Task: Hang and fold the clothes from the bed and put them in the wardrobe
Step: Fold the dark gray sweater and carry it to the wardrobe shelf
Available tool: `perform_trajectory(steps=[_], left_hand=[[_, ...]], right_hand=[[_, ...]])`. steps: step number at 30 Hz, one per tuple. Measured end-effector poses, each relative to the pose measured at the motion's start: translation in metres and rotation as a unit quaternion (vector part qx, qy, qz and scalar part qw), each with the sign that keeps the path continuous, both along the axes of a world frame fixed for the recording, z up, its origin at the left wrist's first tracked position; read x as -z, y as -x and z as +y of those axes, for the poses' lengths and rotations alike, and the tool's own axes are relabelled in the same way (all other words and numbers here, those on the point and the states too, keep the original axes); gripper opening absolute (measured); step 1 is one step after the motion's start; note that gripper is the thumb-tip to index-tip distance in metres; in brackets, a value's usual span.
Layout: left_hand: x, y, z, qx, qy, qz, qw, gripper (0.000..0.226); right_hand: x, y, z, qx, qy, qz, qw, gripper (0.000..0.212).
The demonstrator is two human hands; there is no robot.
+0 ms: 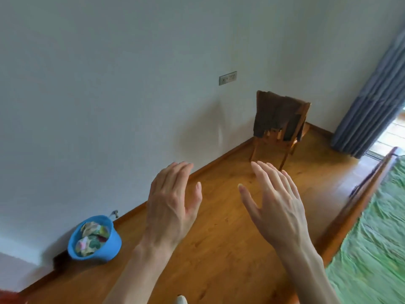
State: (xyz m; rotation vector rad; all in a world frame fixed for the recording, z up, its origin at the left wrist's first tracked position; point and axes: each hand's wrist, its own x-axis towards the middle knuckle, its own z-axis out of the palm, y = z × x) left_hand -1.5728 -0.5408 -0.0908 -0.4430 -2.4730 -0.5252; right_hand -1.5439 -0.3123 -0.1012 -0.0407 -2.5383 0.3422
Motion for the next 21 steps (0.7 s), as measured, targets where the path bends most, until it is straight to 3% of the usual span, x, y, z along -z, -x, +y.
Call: perform_trajectory(steps=[12, 21], left_hand=[[0.005, 0.215, -0.011, 0.162, -0.034, 0.016, 0.986, 0.051], [0.004, 0.278, 0.095, 0.298, -0.061, -0.012, 0.953, 0.057]], right_hand=[[-0.011, 0.120, -0.013, 0.196, 0.006, -0.022, 0.980, 0.060], [-0.030, 0.122, 0.043, 0.317, -0.001, -0.032, 0.948, 0.064]])
